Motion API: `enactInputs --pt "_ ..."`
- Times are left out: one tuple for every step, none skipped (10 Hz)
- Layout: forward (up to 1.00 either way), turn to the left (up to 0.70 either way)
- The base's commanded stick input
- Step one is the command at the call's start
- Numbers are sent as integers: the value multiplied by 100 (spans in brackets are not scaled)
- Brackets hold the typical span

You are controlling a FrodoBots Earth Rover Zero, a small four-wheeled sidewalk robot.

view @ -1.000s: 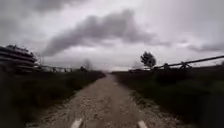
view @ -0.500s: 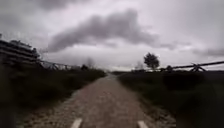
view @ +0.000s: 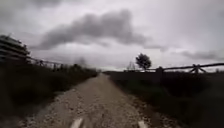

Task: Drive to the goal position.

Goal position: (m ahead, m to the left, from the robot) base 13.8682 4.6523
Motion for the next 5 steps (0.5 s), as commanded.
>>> enactInputs --pt "70 -5" --pt "70 -1" --pt "70 0" --pt "70 0" --pt "70 0"
